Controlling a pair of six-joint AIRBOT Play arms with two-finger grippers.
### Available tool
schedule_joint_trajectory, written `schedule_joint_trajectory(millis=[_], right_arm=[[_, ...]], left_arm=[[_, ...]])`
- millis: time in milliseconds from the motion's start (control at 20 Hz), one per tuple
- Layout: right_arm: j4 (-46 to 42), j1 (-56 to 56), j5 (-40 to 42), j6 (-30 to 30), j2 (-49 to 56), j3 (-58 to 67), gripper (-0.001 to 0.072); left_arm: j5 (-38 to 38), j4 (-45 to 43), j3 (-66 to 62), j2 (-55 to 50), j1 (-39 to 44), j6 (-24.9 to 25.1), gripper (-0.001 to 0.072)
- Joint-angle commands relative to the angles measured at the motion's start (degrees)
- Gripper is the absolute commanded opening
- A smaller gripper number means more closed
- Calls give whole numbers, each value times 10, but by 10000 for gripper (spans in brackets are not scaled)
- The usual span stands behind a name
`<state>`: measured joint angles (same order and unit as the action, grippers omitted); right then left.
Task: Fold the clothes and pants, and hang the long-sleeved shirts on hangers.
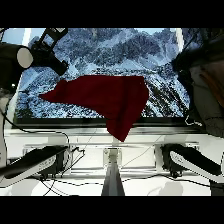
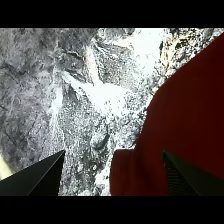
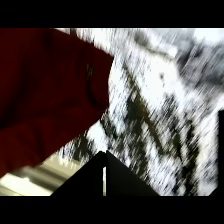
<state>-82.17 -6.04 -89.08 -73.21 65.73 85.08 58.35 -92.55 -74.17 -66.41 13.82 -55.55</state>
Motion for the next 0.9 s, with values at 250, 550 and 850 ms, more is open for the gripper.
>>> schedule_joint_trajectory(millis=[250, 550, 850], right_arm=[[250, 33, 174, 48, 0, -437, 15], [370, 33, 363, 16, 6, -593, 504], [396, 33, 379, -46, 26, -594, 369]], left_arm=[[0, 0, 0, 0, 0, 0, 686], [0, 12, 0, 0, 0, 0, 686], [64, 96, 0, -8, 0, -48, 686]])
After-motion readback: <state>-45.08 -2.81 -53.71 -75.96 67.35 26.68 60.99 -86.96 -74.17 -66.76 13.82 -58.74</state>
